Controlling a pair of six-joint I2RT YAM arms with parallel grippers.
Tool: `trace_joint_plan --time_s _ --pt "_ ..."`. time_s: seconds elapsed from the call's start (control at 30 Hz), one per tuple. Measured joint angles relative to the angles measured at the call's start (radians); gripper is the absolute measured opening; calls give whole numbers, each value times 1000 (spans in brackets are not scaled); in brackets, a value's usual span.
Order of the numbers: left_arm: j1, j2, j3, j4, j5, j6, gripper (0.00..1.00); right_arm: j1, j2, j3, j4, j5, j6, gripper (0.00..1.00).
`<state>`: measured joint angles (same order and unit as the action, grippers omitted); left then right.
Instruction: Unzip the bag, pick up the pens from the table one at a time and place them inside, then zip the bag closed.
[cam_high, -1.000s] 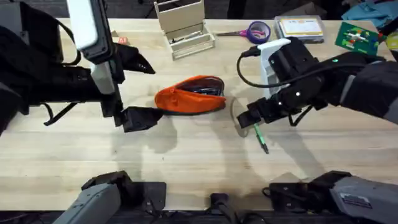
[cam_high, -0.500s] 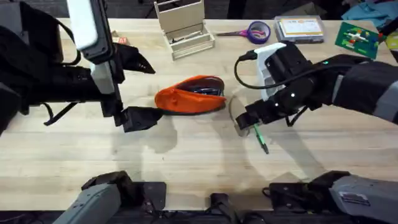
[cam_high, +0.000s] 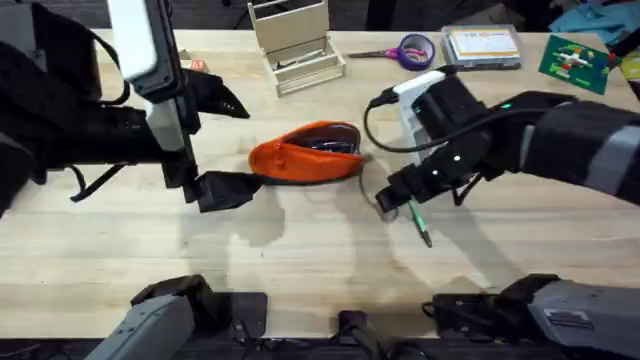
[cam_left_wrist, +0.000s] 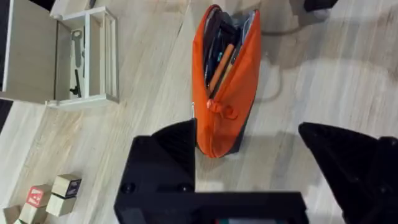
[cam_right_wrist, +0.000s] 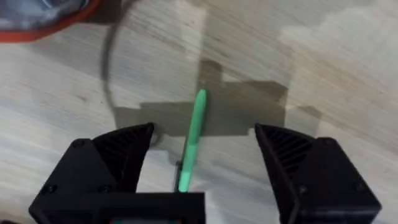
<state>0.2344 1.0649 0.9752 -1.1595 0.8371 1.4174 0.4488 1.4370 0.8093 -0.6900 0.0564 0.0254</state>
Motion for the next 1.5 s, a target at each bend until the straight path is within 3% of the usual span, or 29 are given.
trace_joint_plan --time_s 0.13,0.27,0.37,0.6,0.63,0.9,1.1,1.33,1.5 --pt "0 0 0 0 0 0 993 22 6 1 10 19 -3 990" --pt "0 0 0 0 0 0 993 27 6 1 10 14 -3 859" --pt "0 0 0 0 0 0 993 31 6 1 12 11 -3 680" --pt "0 0 0 0 0 0 993 30 6 1 13 26 -3 77" --pt "0 0 0 0 0 0 993 30 5 2 13 27 -3 48" --pt "0 0 0 0 0 0 992 30 8 20 0 34 -3 37" --pt "0 0 0 0 0 0 994 30 8 113 0 35 -33 32" --pt "0 0 0 0 0 0 994 31 -7 289 2 37 -163 31" --pt "0 0 0 0 0 0 994 43 -11 336 13 38 -291 31"
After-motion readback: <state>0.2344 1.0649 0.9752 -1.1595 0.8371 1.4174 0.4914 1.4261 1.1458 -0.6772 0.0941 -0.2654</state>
